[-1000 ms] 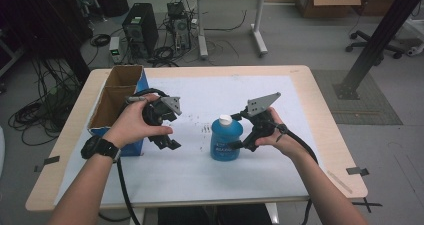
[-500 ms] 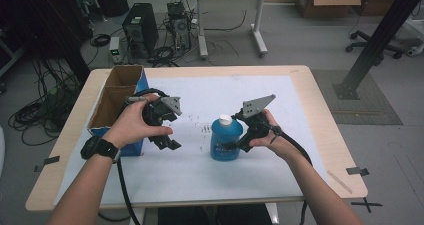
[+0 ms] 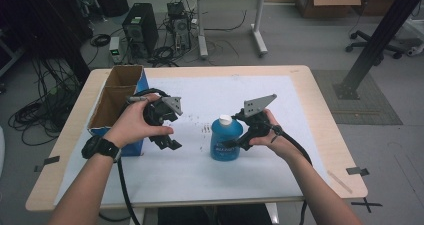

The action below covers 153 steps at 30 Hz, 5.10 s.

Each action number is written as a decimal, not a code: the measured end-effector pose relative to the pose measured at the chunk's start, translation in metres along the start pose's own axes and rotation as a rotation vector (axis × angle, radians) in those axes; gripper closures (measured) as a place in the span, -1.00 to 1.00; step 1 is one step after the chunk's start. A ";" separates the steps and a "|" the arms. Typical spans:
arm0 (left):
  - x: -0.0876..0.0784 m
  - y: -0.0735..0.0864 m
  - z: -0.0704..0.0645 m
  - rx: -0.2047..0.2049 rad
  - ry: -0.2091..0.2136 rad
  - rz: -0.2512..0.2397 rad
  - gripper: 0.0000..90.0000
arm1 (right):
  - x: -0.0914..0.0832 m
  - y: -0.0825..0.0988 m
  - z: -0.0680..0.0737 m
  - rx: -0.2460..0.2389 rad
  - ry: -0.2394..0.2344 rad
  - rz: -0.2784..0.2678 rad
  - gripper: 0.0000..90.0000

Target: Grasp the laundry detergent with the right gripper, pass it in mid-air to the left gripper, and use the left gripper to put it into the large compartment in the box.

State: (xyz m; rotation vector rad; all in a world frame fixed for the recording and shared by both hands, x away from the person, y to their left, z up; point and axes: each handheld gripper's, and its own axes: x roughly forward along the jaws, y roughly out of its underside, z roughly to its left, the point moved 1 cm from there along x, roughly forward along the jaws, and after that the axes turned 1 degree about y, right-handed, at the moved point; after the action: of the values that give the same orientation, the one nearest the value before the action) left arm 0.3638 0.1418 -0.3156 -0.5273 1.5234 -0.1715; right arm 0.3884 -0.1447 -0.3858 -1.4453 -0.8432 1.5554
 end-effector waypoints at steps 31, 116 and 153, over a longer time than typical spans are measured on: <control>-0.001 0.000 -0.001 -0.003 0.001 0.000 -0.92 | -0.003 0.000 0.001 -0.008 0.002 -0.005 -0.47; -0.094 -0.077 -0.021 0.098 -0.048 -0.072 -0.93 | -0.004 -0.115 0.016 -0.164 -0.088 0.105 -0.03; -0.071 -0.115 -0.026 0.173 -0.032 0.016 -0.65 | 0.011 -0.121 0.022 -0.179 -0.119 0.112 -0.03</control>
State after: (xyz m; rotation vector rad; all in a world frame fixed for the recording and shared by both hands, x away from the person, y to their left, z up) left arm 0.3594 0.0653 -0.2010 -0.3783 1.4652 -0.2783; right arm 0.3818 -0.0813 -0.2796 -1.5619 -1.0085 1.6993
